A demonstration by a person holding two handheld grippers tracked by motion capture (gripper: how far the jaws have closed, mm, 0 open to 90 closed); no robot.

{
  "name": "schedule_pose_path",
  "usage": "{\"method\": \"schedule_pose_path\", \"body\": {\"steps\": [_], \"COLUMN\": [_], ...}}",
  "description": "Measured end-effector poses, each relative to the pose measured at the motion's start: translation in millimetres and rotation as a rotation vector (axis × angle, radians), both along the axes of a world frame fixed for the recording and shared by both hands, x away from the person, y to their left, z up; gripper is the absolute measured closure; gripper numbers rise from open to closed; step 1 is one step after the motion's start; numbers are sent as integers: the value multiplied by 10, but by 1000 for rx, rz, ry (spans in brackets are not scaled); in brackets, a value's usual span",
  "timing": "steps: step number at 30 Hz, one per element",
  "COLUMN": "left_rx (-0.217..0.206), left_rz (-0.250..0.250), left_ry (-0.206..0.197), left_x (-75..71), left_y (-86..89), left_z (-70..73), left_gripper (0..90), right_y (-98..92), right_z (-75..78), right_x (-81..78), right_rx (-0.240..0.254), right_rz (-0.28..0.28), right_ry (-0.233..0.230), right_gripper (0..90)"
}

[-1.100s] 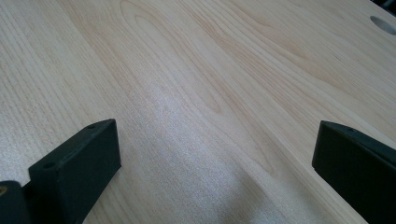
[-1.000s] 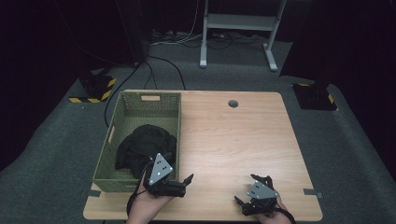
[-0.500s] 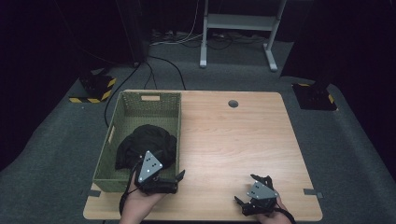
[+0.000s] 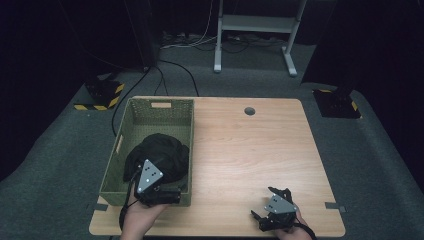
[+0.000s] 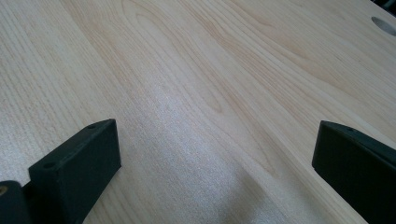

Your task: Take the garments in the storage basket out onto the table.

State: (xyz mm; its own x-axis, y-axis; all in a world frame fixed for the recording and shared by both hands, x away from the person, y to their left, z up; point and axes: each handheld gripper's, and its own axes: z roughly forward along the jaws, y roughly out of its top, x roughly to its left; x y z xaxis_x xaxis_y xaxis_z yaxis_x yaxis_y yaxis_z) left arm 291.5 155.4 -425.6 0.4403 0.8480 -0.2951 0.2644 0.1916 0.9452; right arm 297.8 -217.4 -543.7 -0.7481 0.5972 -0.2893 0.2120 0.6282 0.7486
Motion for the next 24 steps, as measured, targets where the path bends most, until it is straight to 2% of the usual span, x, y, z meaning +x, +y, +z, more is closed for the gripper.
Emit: {"method": "schedule_pose_path", "body": {"steps": [4,18,24], "left_rx": [-13,-11,17], "left_rz": [9,47,56], "left_ry": [-3,3,37], "left_x": [-3,17,82], "left_y": [40,140,135], "left_z": [17,1,8], "left_gripper": [12,12,12], "right_y": [0,2,1], "right_z": [0,-1,0], "right_x": [0,-4,6], "right_rx": [0,-1,-1], "right_rz": [0,0,3], "right_ry": [0,0,8], "right_gripper": [9,9,9]}}
